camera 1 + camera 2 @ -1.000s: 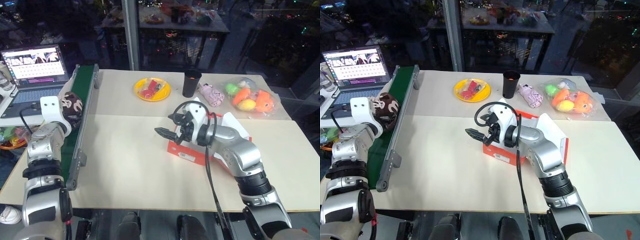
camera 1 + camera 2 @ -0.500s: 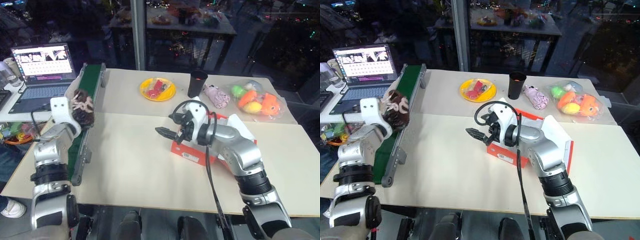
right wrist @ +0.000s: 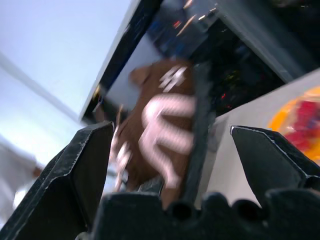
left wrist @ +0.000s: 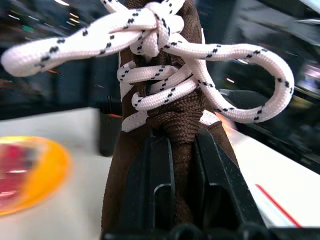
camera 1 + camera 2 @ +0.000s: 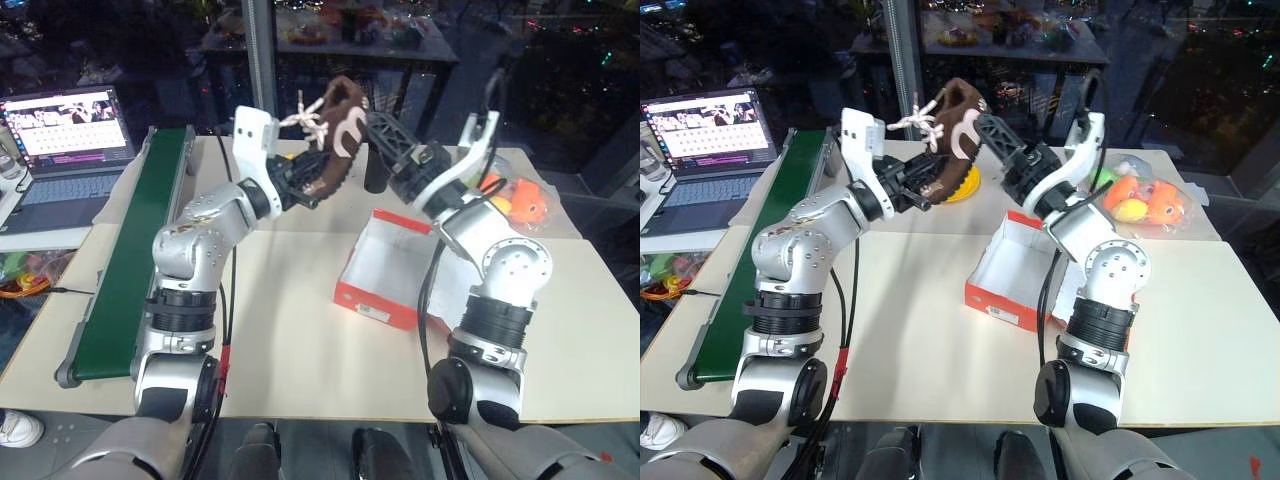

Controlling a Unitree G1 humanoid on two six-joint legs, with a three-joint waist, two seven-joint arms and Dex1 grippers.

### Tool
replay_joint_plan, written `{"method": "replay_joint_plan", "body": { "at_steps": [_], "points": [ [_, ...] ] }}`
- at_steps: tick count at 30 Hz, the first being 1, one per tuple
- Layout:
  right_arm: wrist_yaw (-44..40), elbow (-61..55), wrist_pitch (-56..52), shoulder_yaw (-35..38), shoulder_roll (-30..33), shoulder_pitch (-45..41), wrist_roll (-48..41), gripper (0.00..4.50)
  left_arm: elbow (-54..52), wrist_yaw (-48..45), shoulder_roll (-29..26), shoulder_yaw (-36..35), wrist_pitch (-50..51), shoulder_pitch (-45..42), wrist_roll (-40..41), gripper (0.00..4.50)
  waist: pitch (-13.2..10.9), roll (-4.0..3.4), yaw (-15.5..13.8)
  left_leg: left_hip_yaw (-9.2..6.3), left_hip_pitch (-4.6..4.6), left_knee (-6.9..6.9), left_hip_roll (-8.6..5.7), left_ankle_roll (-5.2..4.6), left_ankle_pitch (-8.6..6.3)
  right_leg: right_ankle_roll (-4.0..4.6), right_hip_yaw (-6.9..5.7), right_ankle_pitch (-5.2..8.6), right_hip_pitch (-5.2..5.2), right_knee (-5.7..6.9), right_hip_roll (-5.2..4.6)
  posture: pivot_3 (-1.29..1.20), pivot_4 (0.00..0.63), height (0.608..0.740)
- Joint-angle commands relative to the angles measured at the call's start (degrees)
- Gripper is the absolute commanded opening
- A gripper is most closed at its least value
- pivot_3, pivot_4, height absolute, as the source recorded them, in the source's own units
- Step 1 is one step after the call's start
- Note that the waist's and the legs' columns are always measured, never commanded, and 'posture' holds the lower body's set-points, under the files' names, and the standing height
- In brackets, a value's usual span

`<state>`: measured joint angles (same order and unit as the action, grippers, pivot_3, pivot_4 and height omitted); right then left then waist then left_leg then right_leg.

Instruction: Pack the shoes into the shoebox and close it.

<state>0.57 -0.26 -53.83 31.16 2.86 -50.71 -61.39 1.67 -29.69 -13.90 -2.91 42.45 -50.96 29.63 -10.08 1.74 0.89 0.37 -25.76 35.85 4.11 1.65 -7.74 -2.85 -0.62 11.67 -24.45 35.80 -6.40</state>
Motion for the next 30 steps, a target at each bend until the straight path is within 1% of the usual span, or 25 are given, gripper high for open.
{"method": "replay_joint_plan", "body": {
  "at_steps": [1,7,8,9,14,16,17,18,19,20,23,24,26,28,30],
  "points": [
    [2.7,-1.9,-0.5,-0.3,0.4,-0.6,-4.7,4.50,-3.0,-1.5,1.3,0.8,0.2,-2.7,2.0,0.03,0.0,-0.07,0.3,-0.01,0.01,0.00,0.00,-0.01,0.01,0.00,0.01,0.00,0.00,0.02,0.01,0.00,0.150,0.736],
    [5.4,-3.8,-0.5,-2.3,1.1,1.5,-6.2,4.50,-3.0,-2.4,3.2,2.5,0.6,-3.6,2.7,0.03,-0.1,-0.14,0.1,-0.09,0.01,0.02,0.00,-0.07,0.04,-0.05,0.02,0.03,0.00,0.04,0.07,0.00,0.150,0.736],
    [5.8,-4.1,-0.3,-2.6,1.1,1.8,-6.6,3.99,-3.0,-2.5,3.4,2.6,0.7,-3.7,2.6,0.03,-0.1,-0.14,0.1,-0.09,0.00,0.02,0.00,-0.07,0.04,-0.05,0.02,0.03,0.01,0.03,0.07,0.00,0.150,0.736],
    [6.1,-4.3,-0.1,-2.9,1.2,2.0,-7.0,3.84,-3.0,-2.5,3.5,2.7,0.8,-3.8,2.5,0.03,-0.1,-0.14,0.0,-0.09,0.00,0.02,0.00,-0.07,0.04,-0.06,0.02,0.04,0.01,0.02,0.07,0.00,0.150,0.736],
    [7.6,-4.9,0.9,-2.9,1.8,2.3,-7.5,2.16,-2.6,-1.7,3.6,2.6,1.5,-3.7,2.2,0.03,-0.1,-0.19,-0.1,-0.10,-0.04,0.02,-0.01,-0.07,0.04,-0.05,0.02,0.04,0.00,0.00,0.07,0.00,0.150,0.736],
    [7.6,-4.8,1.4,-3.0,2.5,2.2,-7.0,1.52,-2.7,-1.5,4.2,0.9,2.4,-3.4,4.2,1.01,-0.1,-0.20,0.0,-0.11,-0.04,0.01,-0.01,-0.07,0.04,-0.05,0.02,0.04,-0.01,0.00,0.07,0.00,0.150,0.736],
    [7.6,-4.8,1.6,-3.1,2.8,2.2,-6.8,1.29,-2.8,-1.3,4.5,0.0,2.8,-3.3,5.1,1.21,-0.1,-0.21,0.0,-0.11,-0.04,0.02,-0.01,-0.07,0.04,-0.05,0.02,0.04,-0.01,0.00,0.07,0.00,0.150,0.736],
    [7.4,-4.4,2.3,-3.2,3.3,1.9,-6.0,1.00,-2.8,-1.2,4.3,-0.8,3.3,-3.2,5.8,1.66,-0.2,-0.24,0.0,-0.11,-0.04,0.02,-0.01,-0.07,0.04,-0.05,0.02,0.04,-0.01,-0.01,0.07,0.00,0.150,0.736],
    [7.0,-4.0,3.6,-3.8,4.8,1.6,-3.2,0.81,-2.6,-1.1,3.4,-1.2,3.4,-3.1,5.5,2.03,-0.2,-0.25,0.0,-0.12,-0.06,0.02,-0.01,-0.07,0.04,-0.05,0.02,0.04,-0.01,-0.01,0.07,0.00,0.150,0.736],
    [6.7,-3.6,5.0,-4.7,6.6,1.4,-0.1,0.71,-2.1,-0.9,2.4,-1.4,3.3,-3.1,4.7,2.43,-0.2,-0.26,0.0,-0.11,-0.06,0.02,-0.01,-0.07,0.04,-0.05,0.02,0.04,-0.02,-0.01,0.07,0.00,0.150,0.736],
    [7.5,-1.2,7.3,-6.8,11.5,0.8,7.1,0.66,0.0,0.3,-0.4,-3.0,3.9,-3.0,3.8,3.45,-0.2,-0.28,0.0,-0.12,-0.06,0.02,-0.01,-0.08,0.04,-0.16,0.02,0.11,-0.03,0.00,0.08,0.00,0.150,0.736],
    [8.5,0.0,7.2,-7.6,13.4,0.6,9.7,0.65,0.7,0.5,-1.5,-3.8,4.2,-2.7,3.8,3.84,-0.2,-0.28,0.0,-0.12,-0.06,0.02,-0.01,-0.08,0.05,-0.20,0.02,0.14,-0.03,-0.01,0.08,0.00,0.150,0.736],
    [9.5,2.2,5.1,-10.0,16.6,0.3,13.7,0.64,1.7,1.0,-3.5,-4.5,4.3,-1.8,3.2,4.44,-0.2,-0.28,0.0,-0.12,-0.06,0.02,-0.02,-0.08,0.05,-0.34,0.03,0.22,-0.03,-0.01,0.08,0.00,0.150,0.736],
    [9.3,3.6,2.8,-12.3,18.7,0.3,16.6,0.64,2.4,1.5,-5.2,-4.4,4.2,-0.9,1.9,4.44,-0.2,-0.29,0.0,-0.12,-0.07,0.01,-0.02,-0.08,0.05,-0.36,0.03,0.24,-0.05,-0.03,0.08,0.00,0.150,0.736],
    [10.1,4.2,-0.4,-15.2,19.1,1.6,19.2,0.64,2.3,2.2,-6.3,-4.0,4.4,0.4,0.9,4.44,-0.2,-0.29,0.2,-0.11,-0.07,-0.03,-0.02,-0.10,0.04,-0.32,0.05,0.24,-0.05,-0.06,0.08,0.00,0.150,0.736]
  ]
}}
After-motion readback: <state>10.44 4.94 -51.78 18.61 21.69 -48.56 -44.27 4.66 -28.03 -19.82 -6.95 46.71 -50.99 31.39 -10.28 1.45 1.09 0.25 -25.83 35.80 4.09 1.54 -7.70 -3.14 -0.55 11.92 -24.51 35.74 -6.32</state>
